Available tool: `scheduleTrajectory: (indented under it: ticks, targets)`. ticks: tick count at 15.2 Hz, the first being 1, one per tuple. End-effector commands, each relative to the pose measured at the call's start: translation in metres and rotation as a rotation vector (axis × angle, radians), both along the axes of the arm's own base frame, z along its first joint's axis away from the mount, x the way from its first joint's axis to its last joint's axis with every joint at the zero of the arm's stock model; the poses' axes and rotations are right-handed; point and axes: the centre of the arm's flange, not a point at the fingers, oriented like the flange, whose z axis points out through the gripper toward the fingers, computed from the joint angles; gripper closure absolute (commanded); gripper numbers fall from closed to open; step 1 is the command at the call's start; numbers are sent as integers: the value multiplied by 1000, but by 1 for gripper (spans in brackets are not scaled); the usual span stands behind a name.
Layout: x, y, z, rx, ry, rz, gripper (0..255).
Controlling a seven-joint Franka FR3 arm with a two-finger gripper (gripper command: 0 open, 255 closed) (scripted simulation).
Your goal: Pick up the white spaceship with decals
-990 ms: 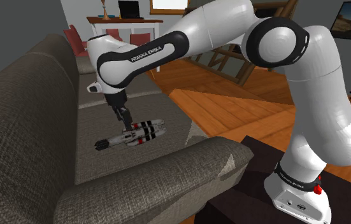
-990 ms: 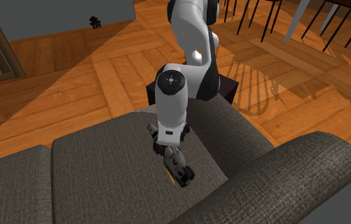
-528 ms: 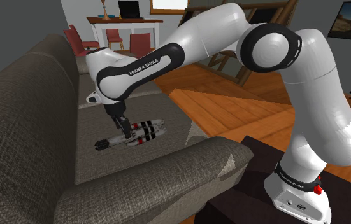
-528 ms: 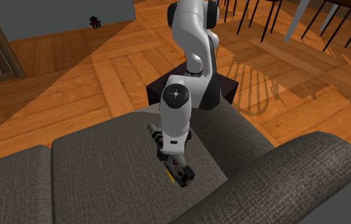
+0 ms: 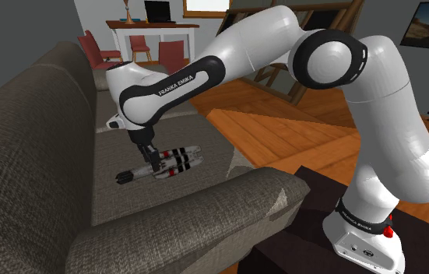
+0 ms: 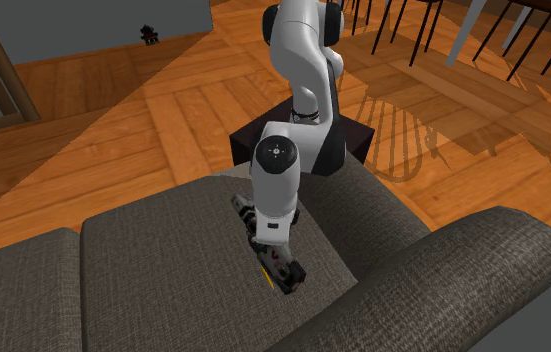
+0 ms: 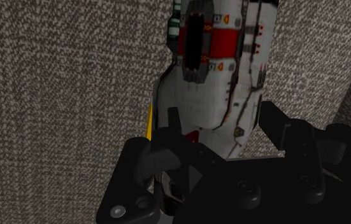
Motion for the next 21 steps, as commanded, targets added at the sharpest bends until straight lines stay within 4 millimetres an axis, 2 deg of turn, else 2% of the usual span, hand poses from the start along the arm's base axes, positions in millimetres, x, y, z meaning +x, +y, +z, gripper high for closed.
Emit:
scheduleTrajectory:
  ticks: [1,5,20,21]
  targets:
    - [0,0,0,0,0,0,255]
    - [0,0,0,0,0,0,255]
    - [0,0,79,0,0,0,255]
    - [0,0,80,0,0,0,255]
